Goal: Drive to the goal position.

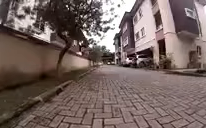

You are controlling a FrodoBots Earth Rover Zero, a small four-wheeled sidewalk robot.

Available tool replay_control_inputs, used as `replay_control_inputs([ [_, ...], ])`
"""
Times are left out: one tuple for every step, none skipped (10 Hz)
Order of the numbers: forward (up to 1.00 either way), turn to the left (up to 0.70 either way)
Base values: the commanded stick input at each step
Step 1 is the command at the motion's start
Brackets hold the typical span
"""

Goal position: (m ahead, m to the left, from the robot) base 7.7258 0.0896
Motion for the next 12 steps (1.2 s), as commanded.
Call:
replay_control_inputs([
  [0.50,0.00],
  [0.50,0.00],
  [0.50,0.00],
  [0.50,0.00],
  [0.50,0.00],
  [0.50,0.00],
  [0.50,0.00],
  [0.50,0.00],
  [0.50,0.00],
  [0.50,0.00],
  [0.50,0.00],
  [0.50,0.00],
])
